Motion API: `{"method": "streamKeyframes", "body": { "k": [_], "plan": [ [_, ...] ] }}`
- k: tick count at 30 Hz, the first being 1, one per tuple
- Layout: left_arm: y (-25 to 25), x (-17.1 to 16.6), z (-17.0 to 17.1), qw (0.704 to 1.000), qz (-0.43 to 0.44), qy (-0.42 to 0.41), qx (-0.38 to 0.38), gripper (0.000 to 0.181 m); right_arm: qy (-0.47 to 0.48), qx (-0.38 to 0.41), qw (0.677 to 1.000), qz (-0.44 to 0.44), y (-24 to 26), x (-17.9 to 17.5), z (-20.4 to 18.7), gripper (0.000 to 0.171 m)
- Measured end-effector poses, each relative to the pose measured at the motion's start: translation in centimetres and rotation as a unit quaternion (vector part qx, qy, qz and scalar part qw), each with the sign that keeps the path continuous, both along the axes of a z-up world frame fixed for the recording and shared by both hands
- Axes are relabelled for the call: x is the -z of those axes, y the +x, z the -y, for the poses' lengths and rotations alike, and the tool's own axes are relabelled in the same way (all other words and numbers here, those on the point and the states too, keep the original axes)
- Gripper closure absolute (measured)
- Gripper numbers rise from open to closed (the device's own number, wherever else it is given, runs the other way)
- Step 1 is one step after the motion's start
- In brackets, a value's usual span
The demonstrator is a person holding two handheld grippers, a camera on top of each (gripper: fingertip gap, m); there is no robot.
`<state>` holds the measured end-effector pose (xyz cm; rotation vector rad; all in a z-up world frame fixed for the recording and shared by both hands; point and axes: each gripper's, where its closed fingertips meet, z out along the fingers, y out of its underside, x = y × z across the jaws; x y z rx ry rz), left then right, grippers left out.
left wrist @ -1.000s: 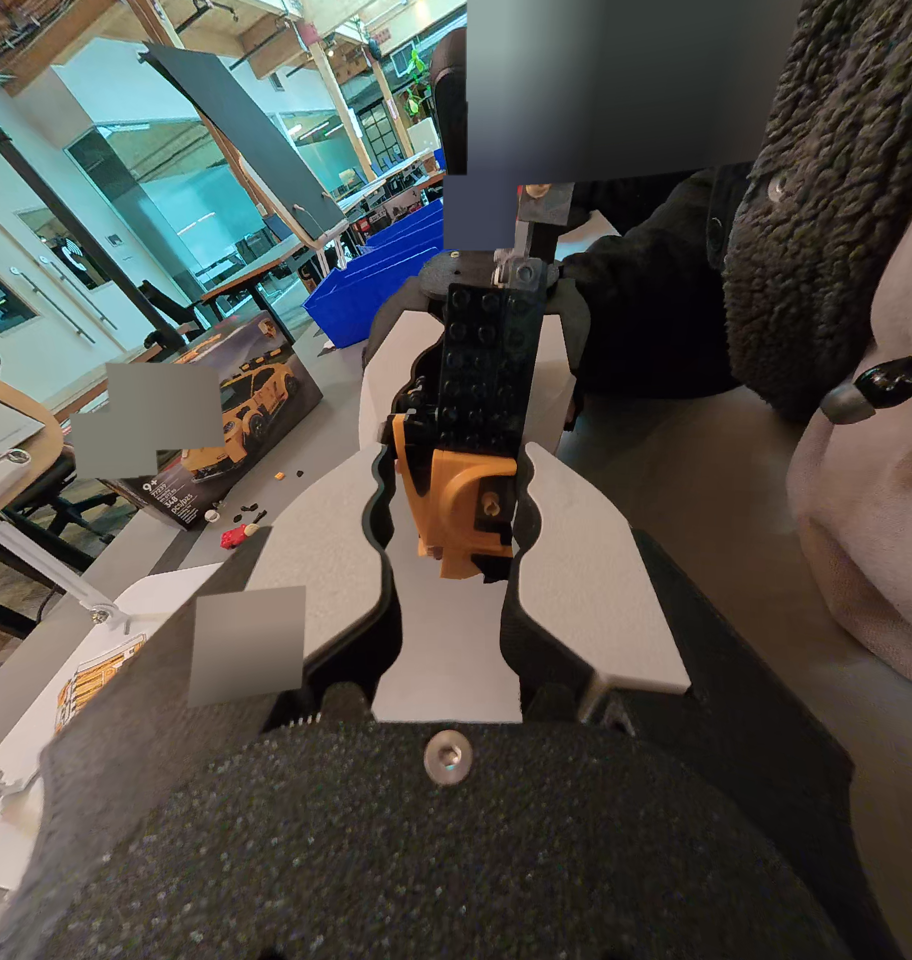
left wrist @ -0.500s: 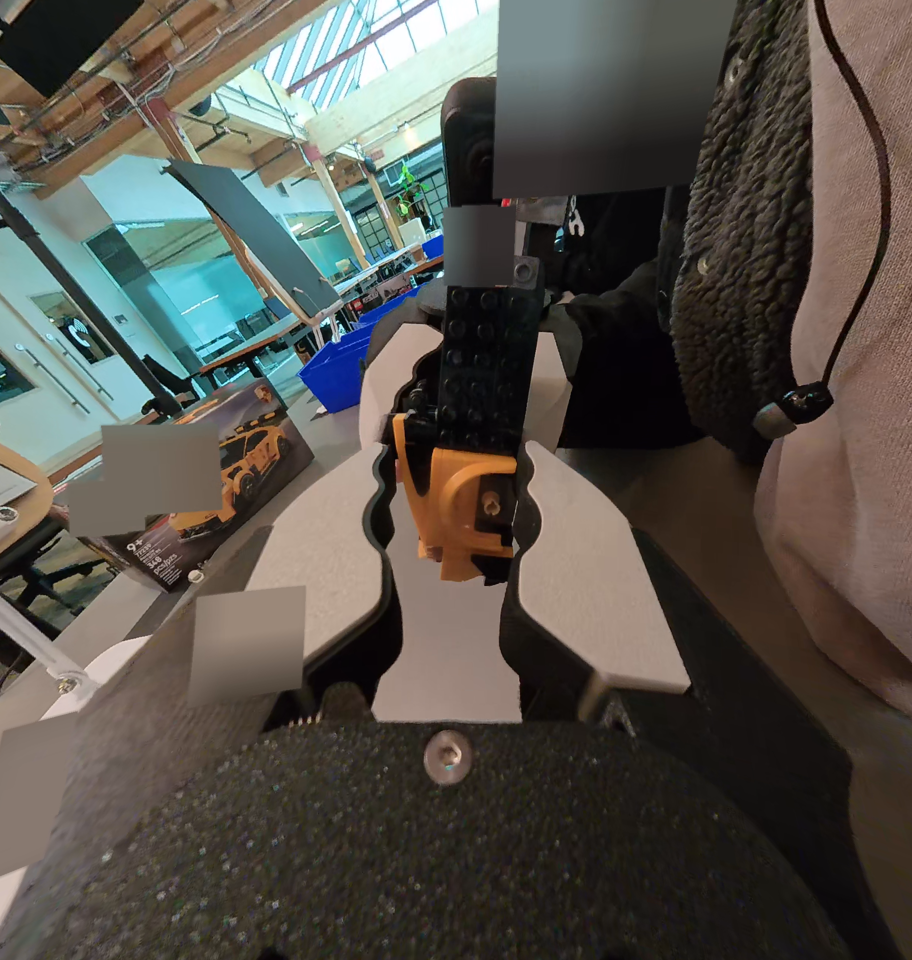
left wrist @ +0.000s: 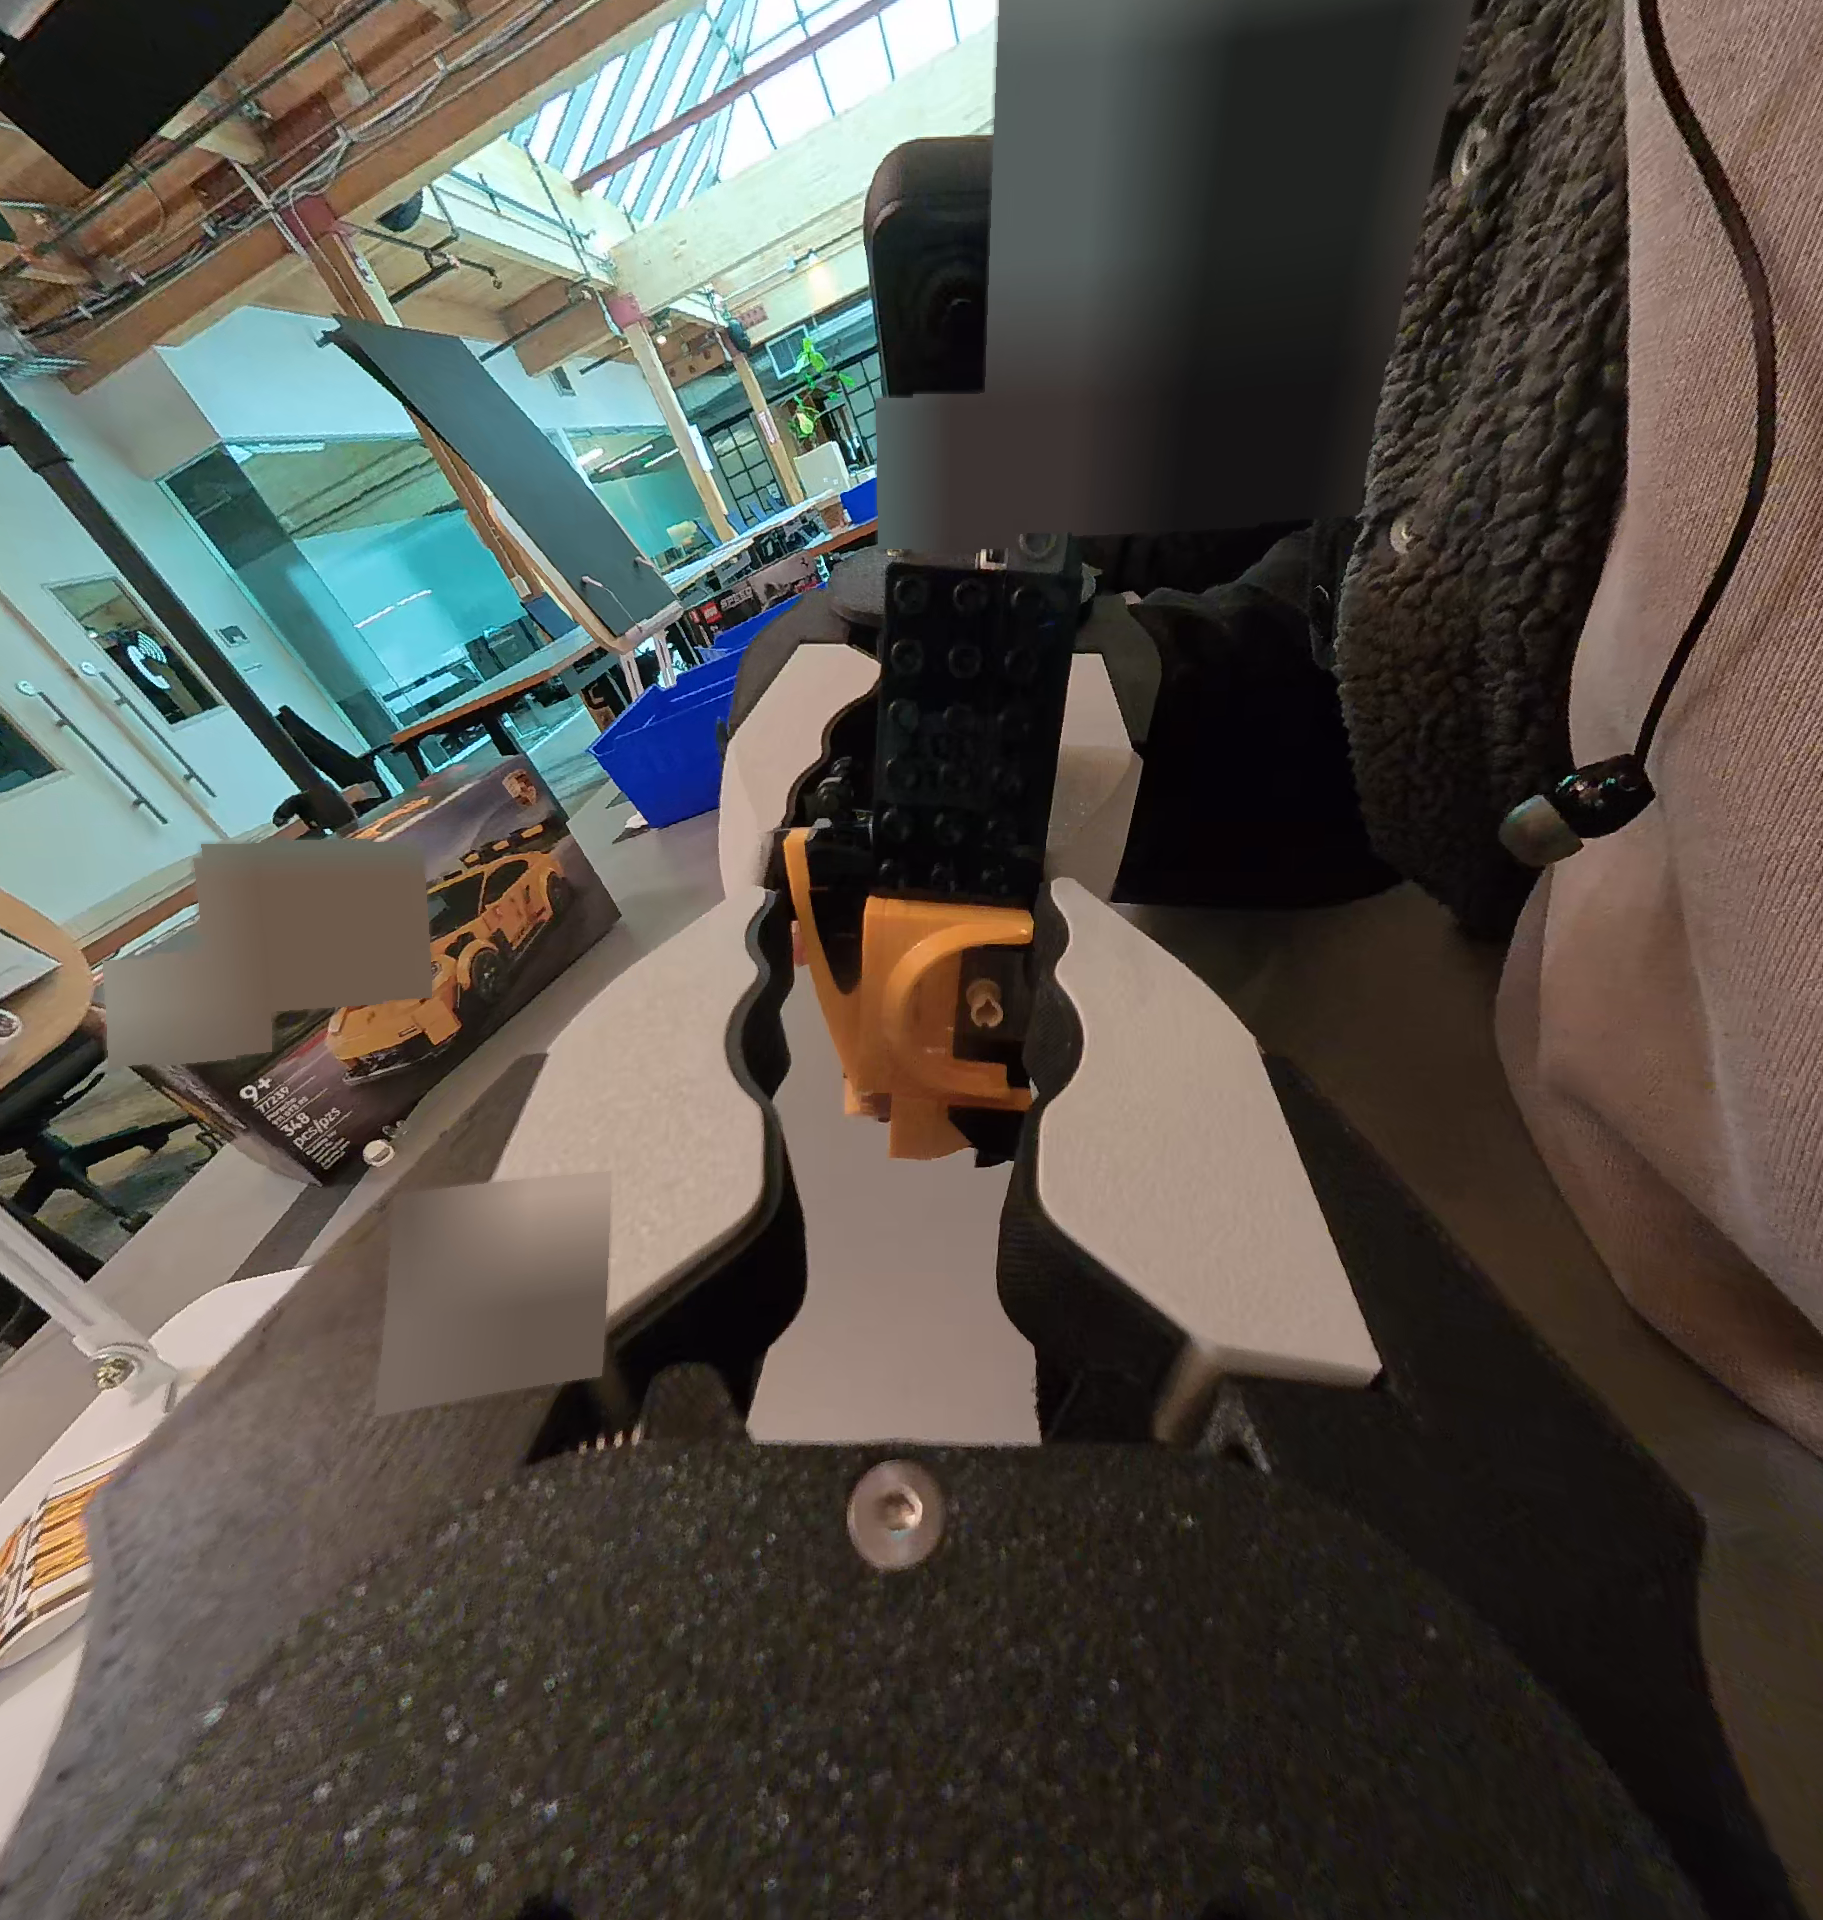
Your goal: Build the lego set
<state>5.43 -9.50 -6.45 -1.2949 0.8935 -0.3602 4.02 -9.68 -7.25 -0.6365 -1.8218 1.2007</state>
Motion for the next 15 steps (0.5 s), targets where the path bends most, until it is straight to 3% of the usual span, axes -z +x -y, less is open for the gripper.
{"method": "streamKeyframes", "body": {
  "k": [8,12,15],
  "plan": [
    [-0.3,0.2,-0.4,1.000,0.019,0.003,0.003,0.137,0.024,0.023,0.999,-0.011,-0.5,0.3,-0.7,0.118],
    [-1.7,1.2,-1.6,0.993,0.078,-0.087,0.007,0.111,0.079,0.099,0.992,-0.028,-1.2,0.5,-3.4,0.119],
    [-3.1,1.4,-2.6,0.974,0.155,-0.165,0.007,0.111,0.183,0.218,0.958,-0.018,-1.9,1.5,-8.1,0.119]
  ]
}}
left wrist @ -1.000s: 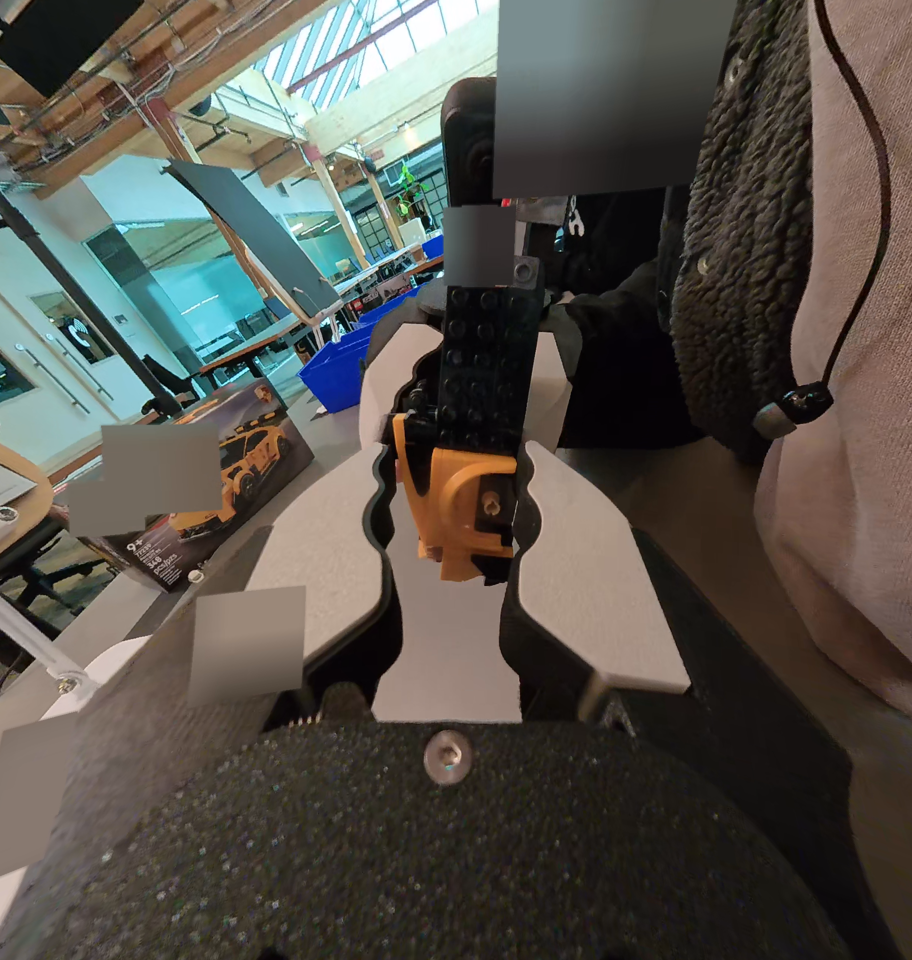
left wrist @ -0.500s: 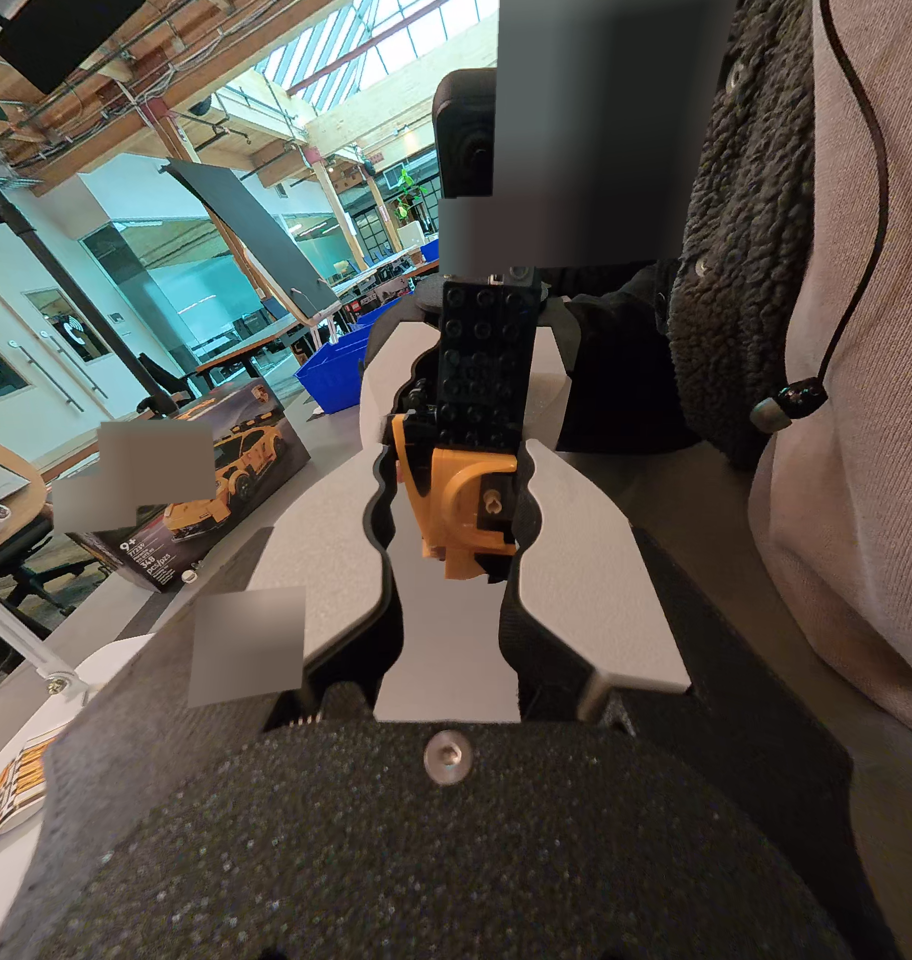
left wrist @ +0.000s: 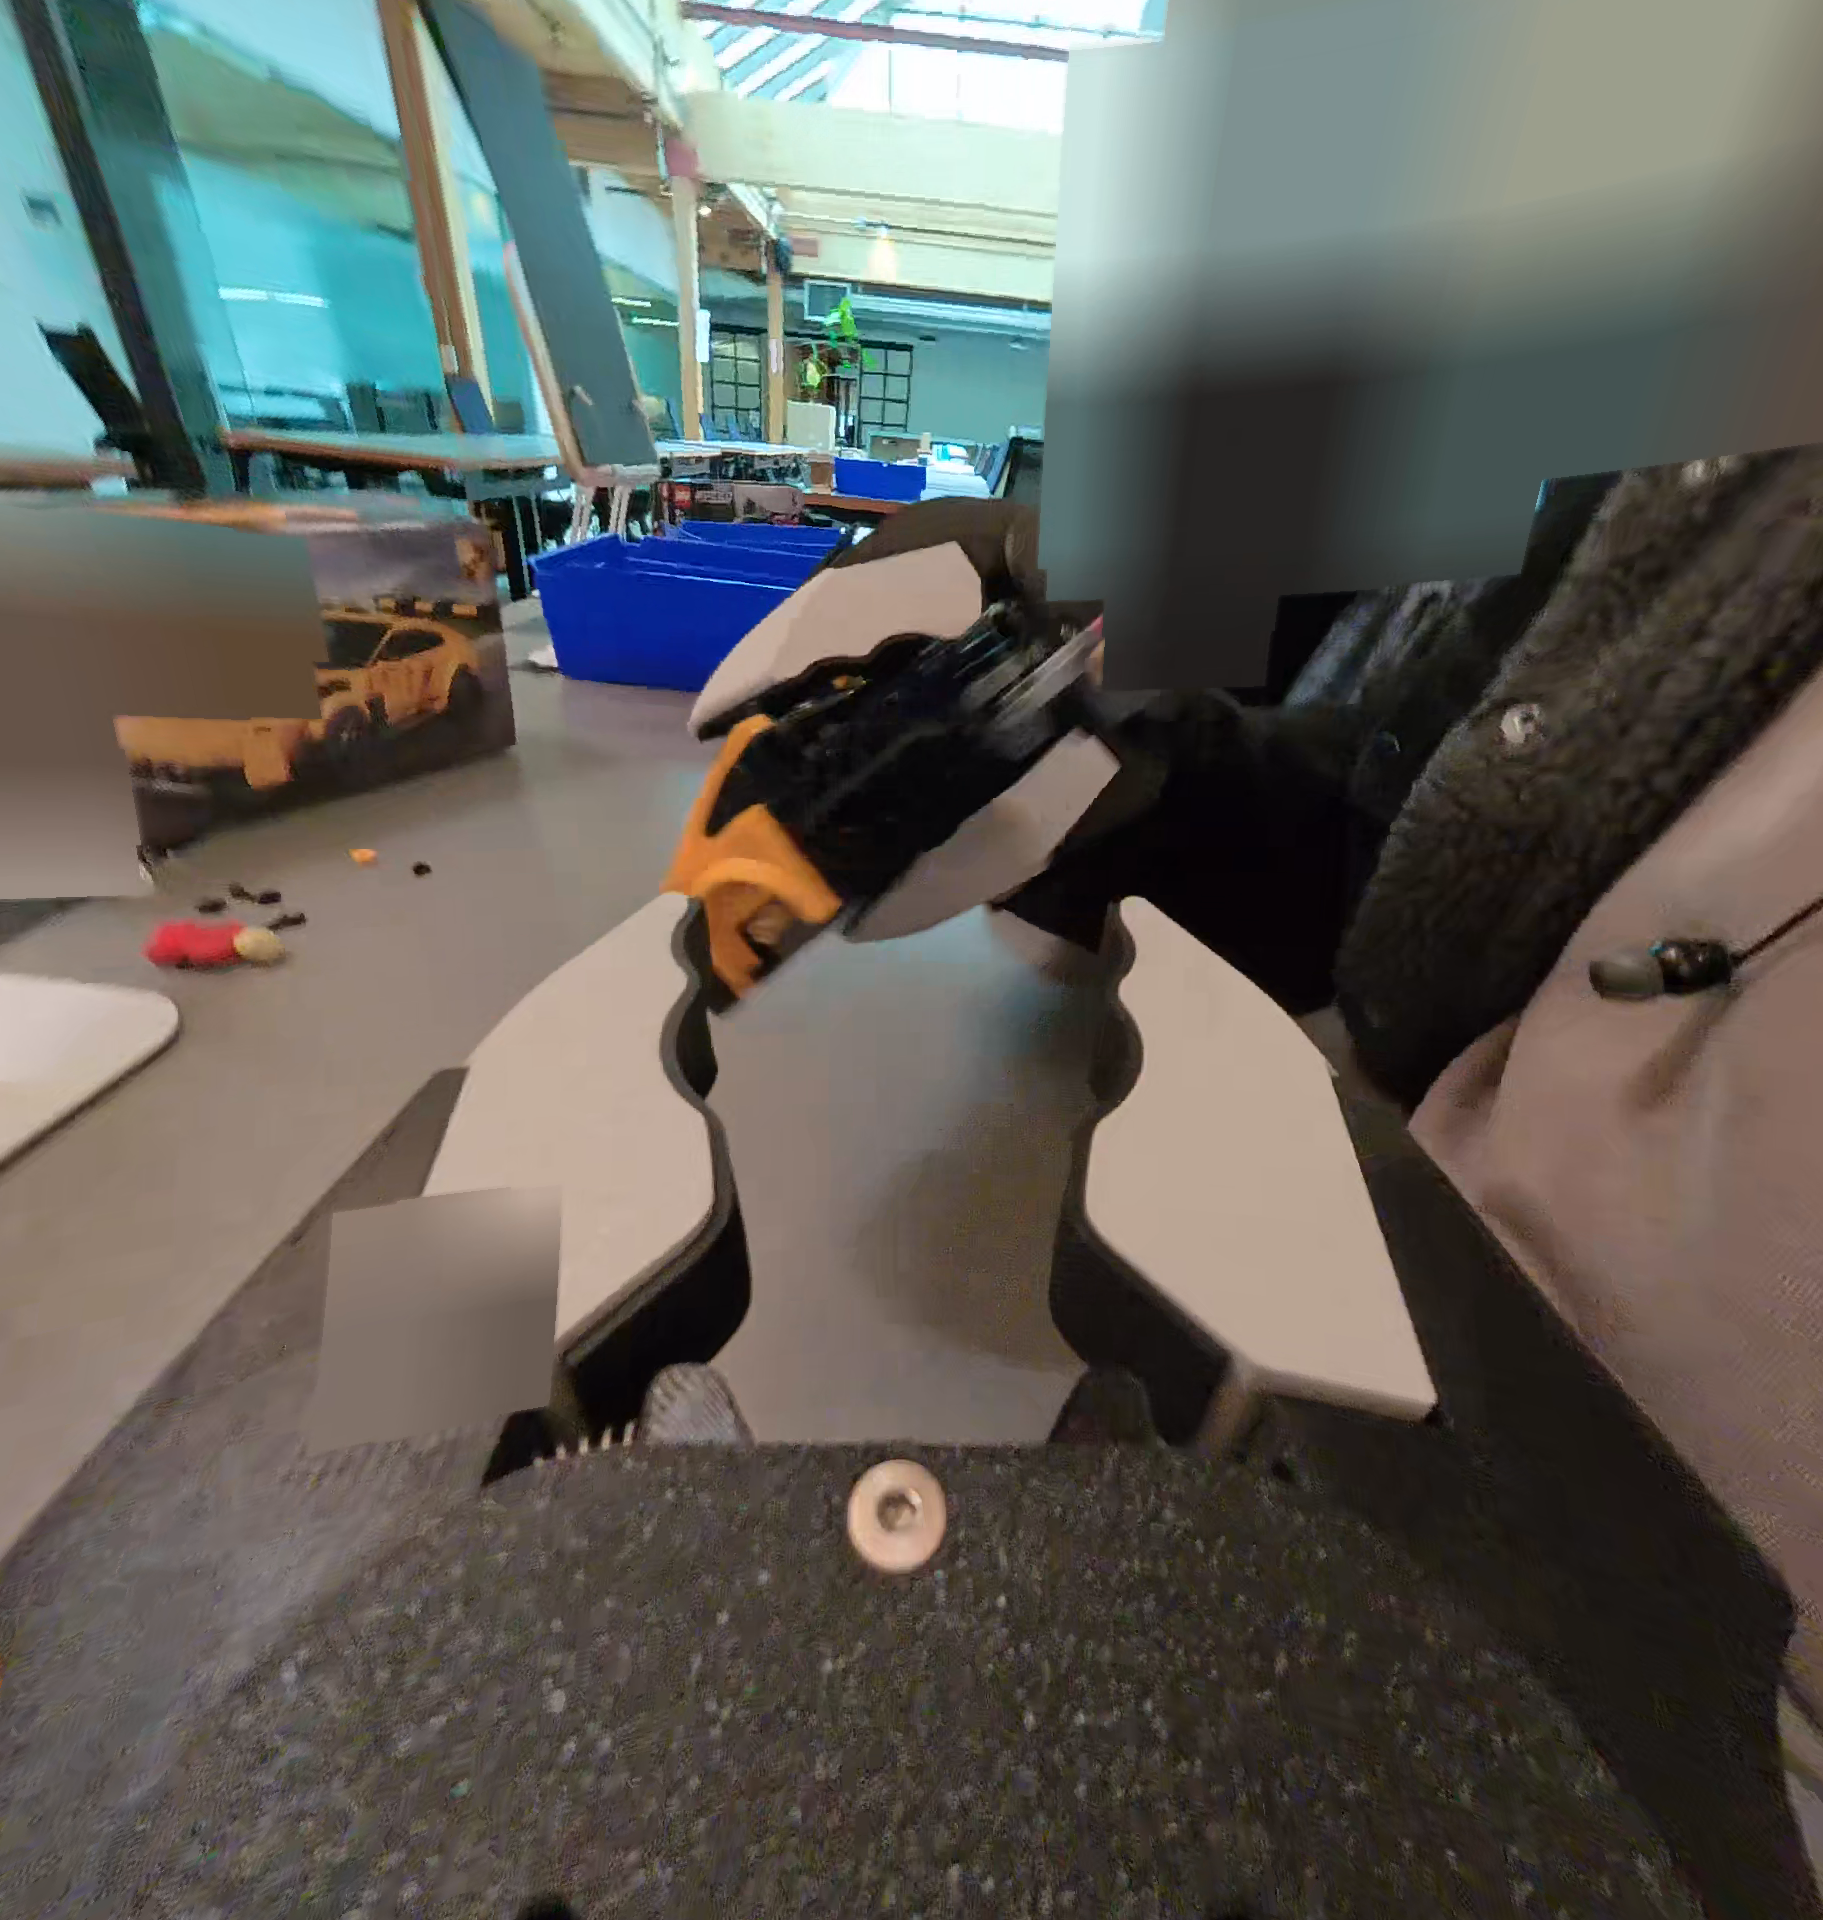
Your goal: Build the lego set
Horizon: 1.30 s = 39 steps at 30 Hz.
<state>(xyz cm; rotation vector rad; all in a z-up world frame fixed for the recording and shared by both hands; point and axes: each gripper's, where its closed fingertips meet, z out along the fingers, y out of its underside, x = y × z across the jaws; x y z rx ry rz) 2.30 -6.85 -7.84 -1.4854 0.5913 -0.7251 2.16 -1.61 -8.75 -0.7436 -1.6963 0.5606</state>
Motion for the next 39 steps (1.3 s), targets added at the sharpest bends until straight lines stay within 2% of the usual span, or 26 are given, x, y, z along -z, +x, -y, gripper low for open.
{"method": "streamKeyframes", "body": {
  "k": [2,4,7,9,12,15,16,20,23,26,29,31,33,35,39],
  "plan": [
    [-0.3,-0.2,-0.4,1.000,0.006,-0.002,-0.016,0.112,0.055,0.076,0.995,0.033,-0.1,1.3,-2.8,0.119],
    [-0.2,0.0,-0.9,0.994,-0.080,0.047,-0.064,0.113,0.101,0.097,0.989,0.057,-0.1,2.4,-3.7,0.119],
    [0.5,0.9,-1.4,0.964,-0.220,0.100,-0.112,0.113,0.154,0.123,0.973,0.121,-0.2,4.8,-4.3,0.119],
    [1.1,2.2,-1.7,0.936,-0.308,0.117,-0.123,0.113,0.154,0.117,0.969,0.155,-0.3,6.2,-3.6,0.119],
    [1.3,4.3,-2.1,0.885,-0.423,0.144,-0.133,0.124,0.136,0.104,0.969,0.177,-0.5,6.8,-2.0,0.119],
    [0.7,4.9,-2.4,0.854,-0.470,0.158,-0.156,0.149,0.113,0.084,0.974,0.178,-0.4,6.0,-0.1,0.119],
    [0.8,4.6,-2.3,0.851,-0.472,0.166,-0.158,0.150,0.118,0.086,0.973,0.179,-0.3,5.7,0.1,0.119],
    [1.4,2.9,-1.6,0.857,-0.446,0.201,-0.159,0.152,0.115,0.068,0.982,0.134,0.2,3.1,1.1,0.118],
    [1.2,1.0,-1.0,0.888,-0.379,0.209,-0.156,0.153,0.021,-0.007,0.998,0.057,1.4,-0.7,2.1,0.102],
    [0.8,-1.1,0.1,0.937,-0.257,0.201,-0.127,0.153,-0.120,-0.112,0.986,-0.021,3.8,-4.5,2.6,0.098],
    [1.2,-3.3,1.4,0.969,-0.129,0.198,-0.073,0.153,-0.181,-0.157,0.970,-0.033,4.4,-4.8,2.9,0.100],
    [1.5,-4.3,2.1,0.975,-0.077,0.201,-0.047,0.153,-0.207,-0.187,0.960,-0.031,4.0,-4.4,4.4,0.106],
    [1.8,-4.5,2.6,0.977,-0.058,0.202,-0.028,0.153,-0.219,-0.209,0.951,-0.058,3.8,-5.1,5.8,0.120],
    [2.0,-4.5,2.9,0.977,-0.050,0.207,-0.018,0.153,-0.212,-0.211,0.950,-0.085,3.7,-5.9,6.5,0.127],
    [2.2,-5.1,3.4,0.974,-0.046,0.222,-0.010,0.152,-0.181,-0.207,0.956,-0.103,4.1,-6.7,7.2,0.128]
  ]
}}
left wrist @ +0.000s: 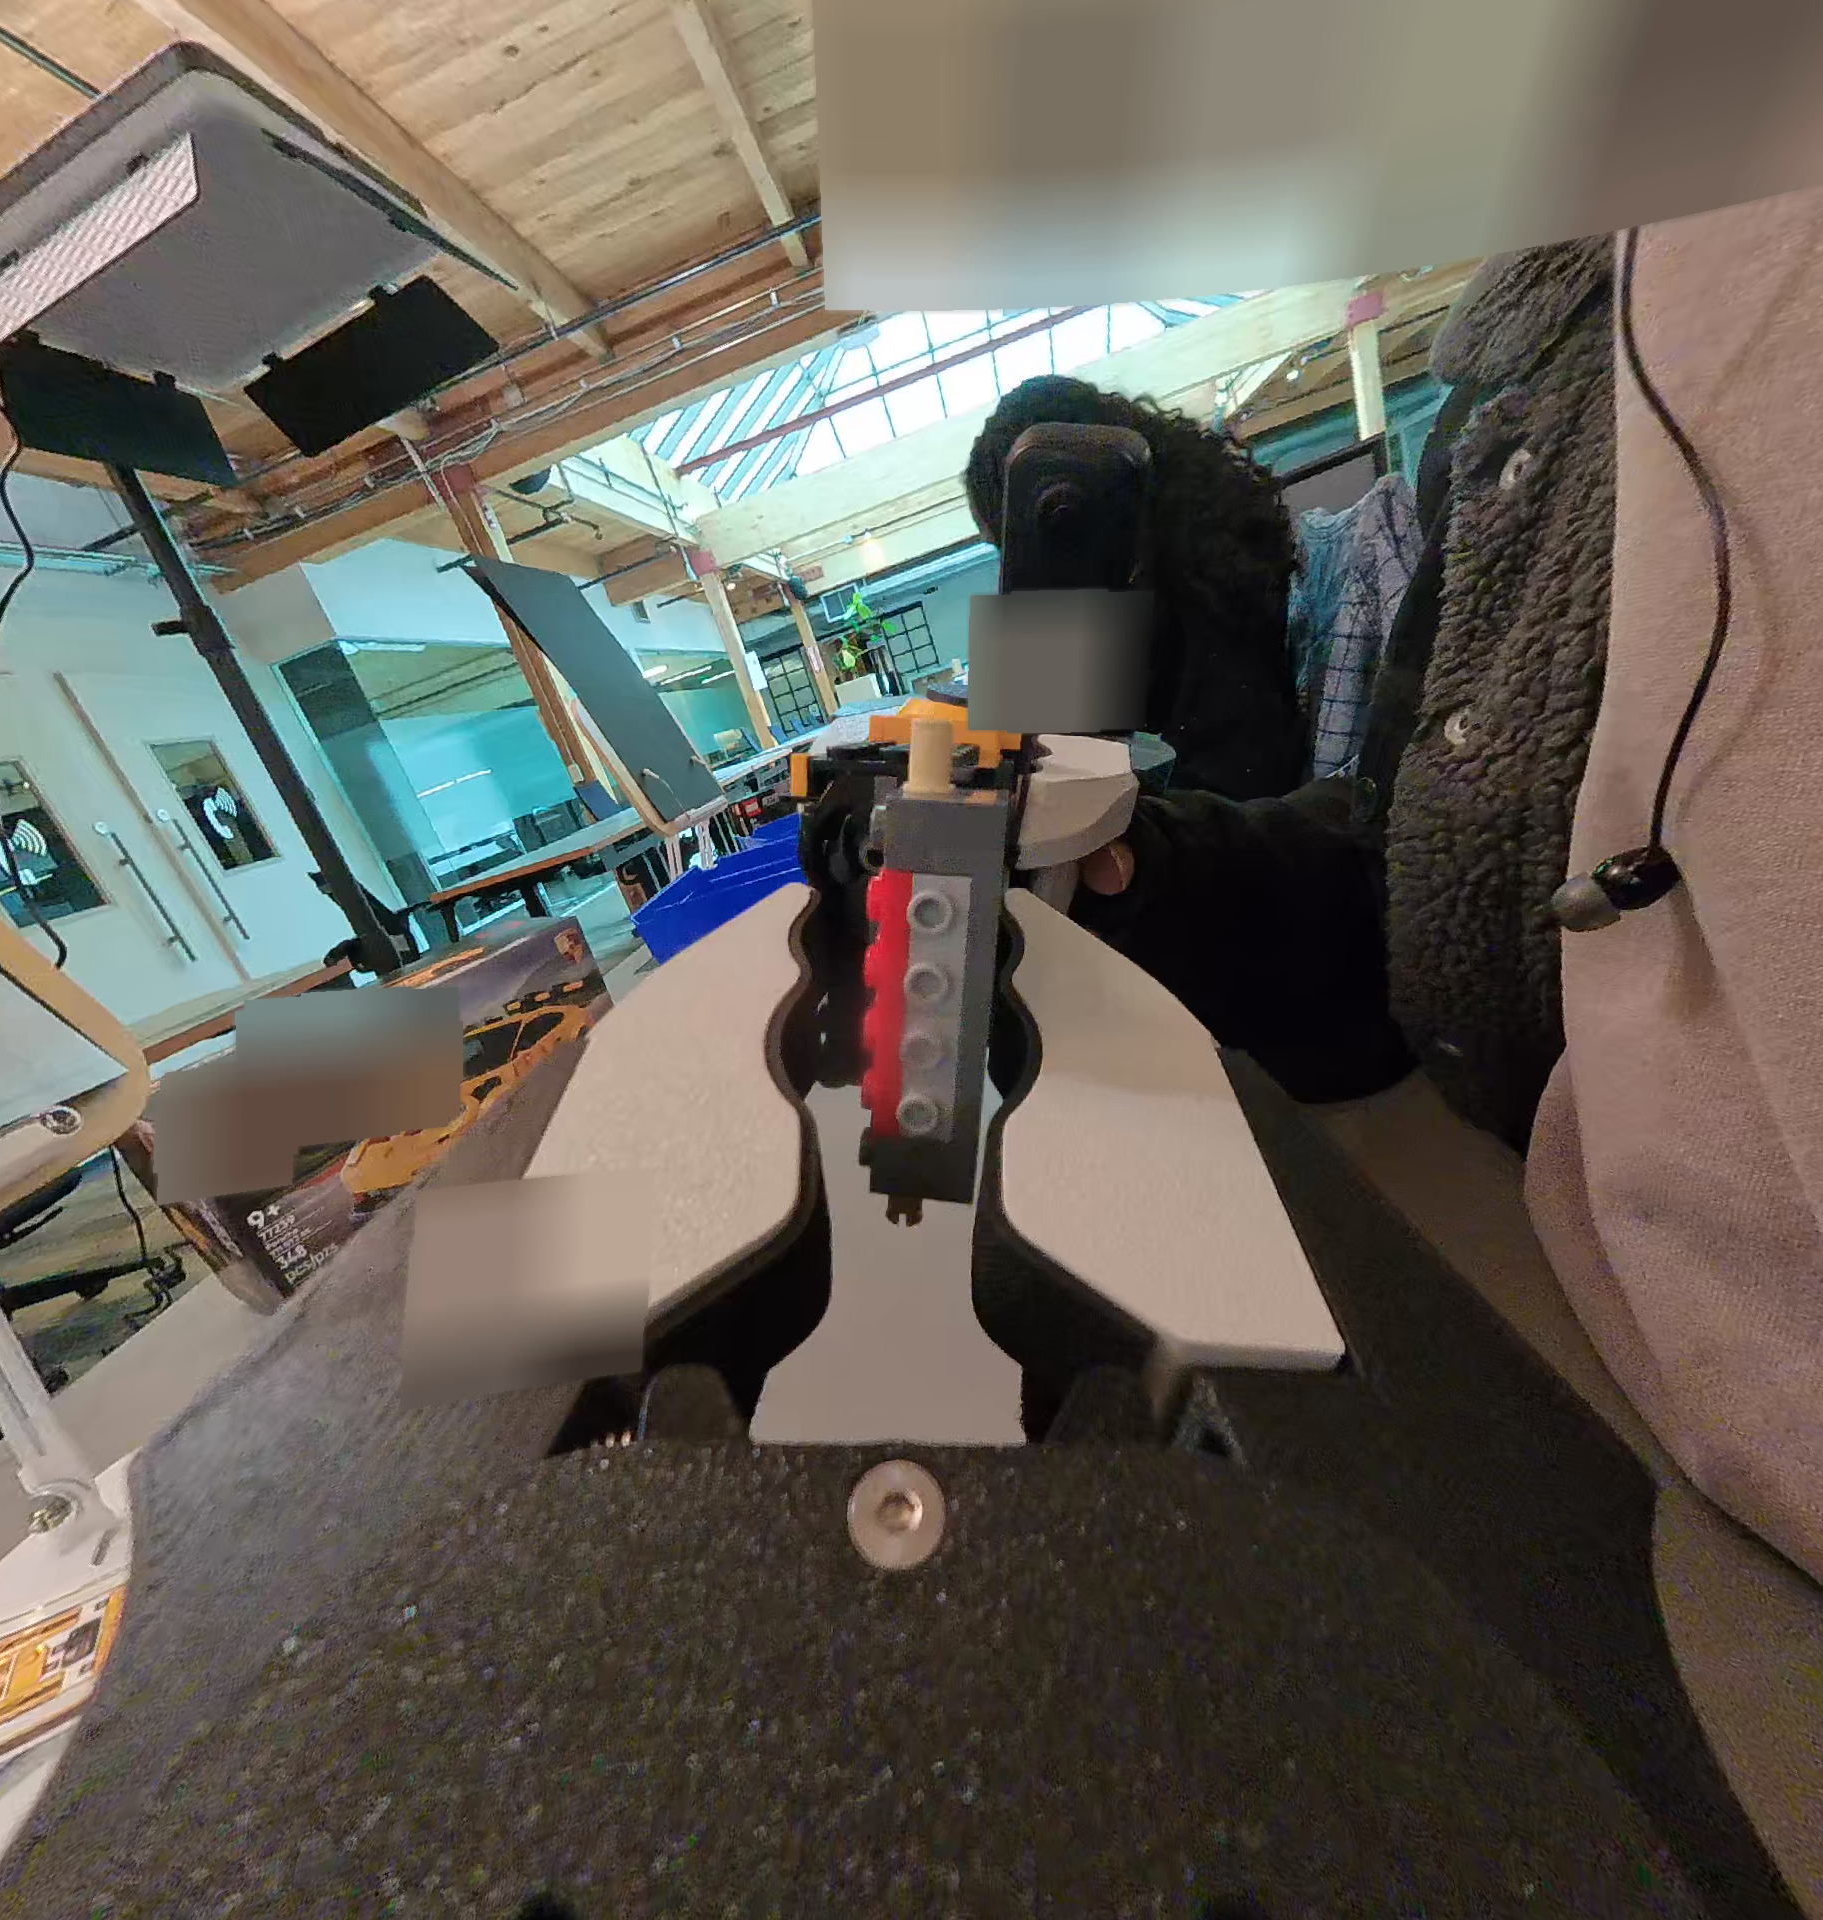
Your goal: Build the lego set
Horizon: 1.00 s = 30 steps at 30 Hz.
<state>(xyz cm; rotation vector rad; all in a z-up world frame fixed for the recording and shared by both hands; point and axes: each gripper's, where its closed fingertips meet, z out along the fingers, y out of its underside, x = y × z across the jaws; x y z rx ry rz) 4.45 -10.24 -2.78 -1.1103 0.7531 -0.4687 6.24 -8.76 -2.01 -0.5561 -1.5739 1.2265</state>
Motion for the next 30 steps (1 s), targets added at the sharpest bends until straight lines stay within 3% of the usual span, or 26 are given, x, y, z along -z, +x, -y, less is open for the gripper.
{"method": "streamKeyframes", "body": {
  "k": [11,20,22,26,30],
  "plan": [
    [-1.1,0.1,-0.3,0.999,-0.030,-0.003,-0.028,0.141,0.108,0.080,0.991,-0.009,0.2,-0.1,-0.8,0.129],
    [-0.9,1.1,-0.6,0.990,-0.113,0.024,-0.075,0.147,0.165,0.083,0.983,-0.012,-0.4,1.3,-0.2,0.129],
    [-0.8,0.8,-0.6,0.987,-0.126,0.041,-0.091,0.147,0.143,0.081,0.986,-0.013,-0.4,1.1,-0.6,0.128],
    [-0.4,0.8,-0.6,0.967,-0.195,0.081,-0.143,0.151,0.002,0.018,0.998,0.068,0.4,1.2,-2.0,0.099],
    [0.1,1.2,-0.6,0.956,-0.228,0.099,-0.154,0.150,-0.137,0.002,0.977,0.164,0.5,3.3,-5.7,0.097]
  ]
}}
